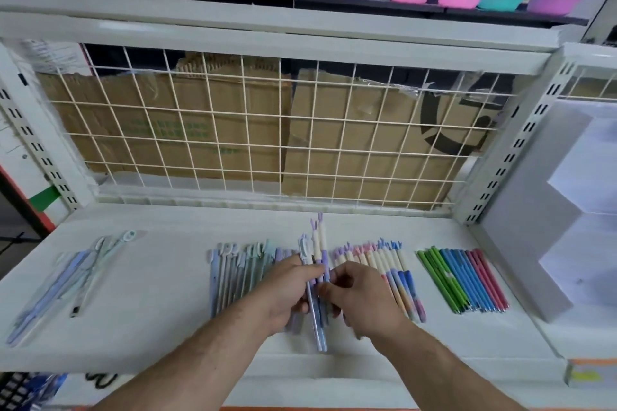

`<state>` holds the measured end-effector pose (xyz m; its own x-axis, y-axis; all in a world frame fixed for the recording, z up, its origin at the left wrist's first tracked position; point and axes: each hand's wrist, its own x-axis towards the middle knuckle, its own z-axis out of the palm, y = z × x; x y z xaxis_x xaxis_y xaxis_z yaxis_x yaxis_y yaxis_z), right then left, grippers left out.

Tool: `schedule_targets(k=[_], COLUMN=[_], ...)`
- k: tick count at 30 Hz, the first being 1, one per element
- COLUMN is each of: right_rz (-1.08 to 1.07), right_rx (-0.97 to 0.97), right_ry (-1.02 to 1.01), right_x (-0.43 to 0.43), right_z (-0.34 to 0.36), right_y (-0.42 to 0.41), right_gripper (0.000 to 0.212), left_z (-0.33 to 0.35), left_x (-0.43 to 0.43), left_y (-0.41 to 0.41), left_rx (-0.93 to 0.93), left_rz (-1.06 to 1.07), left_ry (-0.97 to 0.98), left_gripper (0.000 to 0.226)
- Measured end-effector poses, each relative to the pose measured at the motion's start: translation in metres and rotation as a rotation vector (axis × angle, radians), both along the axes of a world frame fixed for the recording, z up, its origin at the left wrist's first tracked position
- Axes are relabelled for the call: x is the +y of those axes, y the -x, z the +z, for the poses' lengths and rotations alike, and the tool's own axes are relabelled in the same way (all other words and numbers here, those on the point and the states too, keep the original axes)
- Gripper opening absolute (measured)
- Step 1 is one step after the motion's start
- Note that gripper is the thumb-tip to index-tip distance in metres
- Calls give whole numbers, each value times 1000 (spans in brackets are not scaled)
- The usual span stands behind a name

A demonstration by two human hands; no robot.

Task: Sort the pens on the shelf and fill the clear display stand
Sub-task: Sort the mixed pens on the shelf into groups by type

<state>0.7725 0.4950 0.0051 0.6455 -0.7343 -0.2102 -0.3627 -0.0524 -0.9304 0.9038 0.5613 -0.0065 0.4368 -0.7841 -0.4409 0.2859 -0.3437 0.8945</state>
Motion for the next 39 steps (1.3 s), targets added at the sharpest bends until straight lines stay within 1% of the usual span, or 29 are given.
schedule_targets(k=[2,4,9,11,14,18,22,25,29,34,39], right_rz=[-8,-13,-43,-37,-10,-29,-23,-17,-3,-3,-4], right_rx=[10,47,230,299,410,471,512,577,612,640,647], right_ry=[6,41,217,268,356,386,456,521,600,670,722], right_x=[-3,-5,-12,-14,-16,-16,-16,-15,-13,-12,-11], right_z=[-2,-5,-15,-19,-24,-27,-31,-35,-39,-44,-44], right_y=[6,11,16,18,18,16,19,22,21,21,19], right_gripper=[13,14,20,23,28,33,33,34,24,19,19], left_z=[-3,-7,-15,-18,-21,-25,-32,-35,-36,-28,-25], left_x=[-3,-6,-8,-8,-7,-7,-10,-12,-15,-20,-18], left_y=[6,9,13,13,13,13,15,17,18,16,15], left_rx=[-12,-61,-209,-236,-252,-246,-184,-149,-118,-112,-165], left_rz=[3,-10,-67,-57,-72,-108,-114,-105,-110,-91,-91], left_ry=[-4,-34,-155,-187,-223,-218,-220,-222,-212,-197,-192], left_gripper=[4,6,15,19,17,9,12,15,13,14,8])
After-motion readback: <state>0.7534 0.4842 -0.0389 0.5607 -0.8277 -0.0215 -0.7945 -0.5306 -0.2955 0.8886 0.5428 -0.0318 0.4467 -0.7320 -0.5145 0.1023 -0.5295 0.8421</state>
